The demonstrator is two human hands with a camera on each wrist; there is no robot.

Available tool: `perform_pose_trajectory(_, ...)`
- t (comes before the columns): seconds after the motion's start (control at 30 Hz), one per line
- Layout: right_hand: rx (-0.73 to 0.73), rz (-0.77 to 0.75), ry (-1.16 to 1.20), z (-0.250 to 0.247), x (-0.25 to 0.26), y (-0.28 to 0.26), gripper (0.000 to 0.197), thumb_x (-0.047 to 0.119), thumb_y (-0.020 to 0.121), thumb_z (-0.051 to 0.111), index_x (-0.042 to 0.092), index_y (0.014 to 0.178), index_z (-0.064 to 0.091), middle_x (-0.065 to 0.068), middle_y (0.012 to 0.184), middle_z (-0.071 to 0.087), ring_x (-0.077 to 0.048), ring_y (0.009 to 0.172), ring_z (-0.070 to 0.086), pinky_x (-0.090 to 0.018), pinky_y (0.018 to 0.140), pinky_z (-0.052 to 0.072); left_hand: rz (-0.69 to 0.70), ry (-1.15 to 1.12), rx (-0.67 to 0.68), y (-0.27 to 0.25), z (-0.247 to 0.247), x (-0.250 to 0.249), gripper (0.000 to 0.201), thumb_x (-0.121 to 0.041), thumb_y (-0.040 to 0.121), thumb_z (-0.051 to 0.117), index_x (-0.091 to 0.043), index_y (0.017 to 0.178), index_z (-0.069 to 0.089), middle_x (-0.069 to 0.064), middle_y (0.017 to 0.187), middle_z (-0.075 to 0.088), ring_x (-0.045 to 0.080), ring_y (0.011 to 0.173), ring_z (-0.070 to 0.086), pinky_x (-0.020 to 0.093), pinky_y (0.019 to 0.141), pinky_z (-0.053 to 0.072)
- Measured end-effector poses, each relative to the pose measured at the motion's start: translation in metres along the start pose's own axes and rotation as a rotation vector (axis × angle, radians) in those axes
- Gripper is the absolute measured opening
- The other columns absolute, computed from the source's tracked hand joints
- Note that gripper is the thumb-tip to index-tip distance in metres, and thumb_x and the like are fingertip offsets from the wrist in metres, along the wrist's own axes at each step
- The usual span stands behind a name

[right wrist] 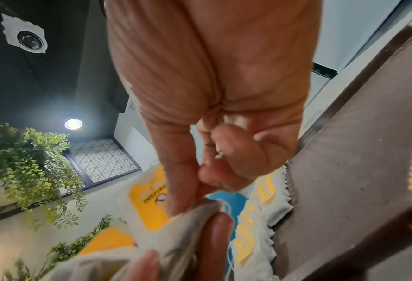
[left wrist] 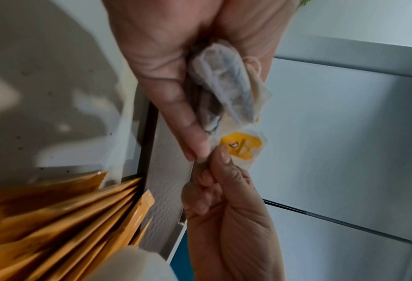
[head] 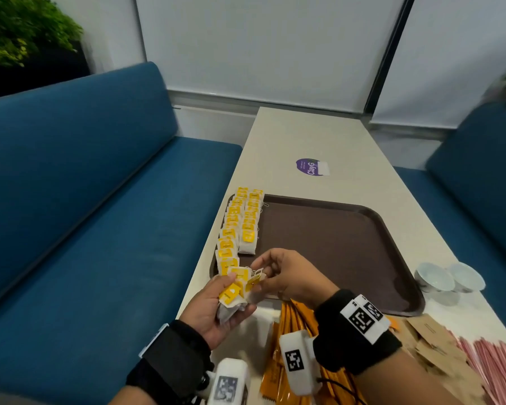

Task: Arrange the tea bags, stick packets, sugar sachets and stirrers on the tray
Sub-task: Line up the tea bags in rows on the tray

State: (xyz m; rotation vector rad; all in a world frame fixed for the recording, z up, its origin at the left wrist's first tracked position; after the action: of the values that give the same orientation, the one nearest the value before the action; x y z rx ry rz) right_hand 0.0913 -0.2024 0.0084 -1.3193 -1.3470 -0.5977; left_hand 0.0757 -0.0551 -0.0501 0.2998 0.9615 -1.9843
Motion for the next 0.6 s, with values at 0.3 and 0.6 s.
perform_pose_trajectory(0.3, -0.210, 0.054, -0.083, -0.026, 0.005, 0.023, 0.011, 0.010, 0.085, 0.068, 0.013, 0.076, 0.061, 0.001, 0.062, 0.058, -0.007, 0.051, 0.048, -0.018, 0.043, 0.037, 0.049, -0.034, -0.059, 0.003, -0.016, -0.022, 0.036, -0.020, 0.095, 0.048, 0.000, 0.124, 0.050, 0.019, 0.088, 0.069, 0.027, 0.064, 0.071, 0.029, 0.044, 0.055)
perform_pose_trajectory(0.6, -0.119, 0.404, -0.285, -0.019, 0.002, 0.101, 0.021, 0.009, 0.094, 0.056, 0.008, 0.073, 0.055, -0.006, 0.067, 0.061, -0.016, 0.062, 0.055, -0.025, 0.057, 0.047, 0.073, -0.045, -0.071, 0.006, -0.027, -0.037, 0.045, -0.021, 0.094, 0.049, -0.003, 0.135, 0.043, 0.017, 0.081, 0.072, 0.028, 0.066, 0.072, 0.029, 0.044, 0.056)
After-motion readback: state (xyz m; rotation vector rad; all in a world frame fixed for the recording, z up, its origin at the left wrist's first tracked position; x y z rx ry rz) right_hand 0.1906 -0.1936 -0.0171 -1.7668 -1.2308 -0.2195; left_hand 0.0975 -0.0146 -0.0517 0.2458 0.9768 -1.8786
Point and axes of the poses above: each hand's wrist, its own y-axis towards the middle knuckle, its own z-axis out of the palm, x = y × z, the point moved 2 cm from there along y, towards the middle knuckle
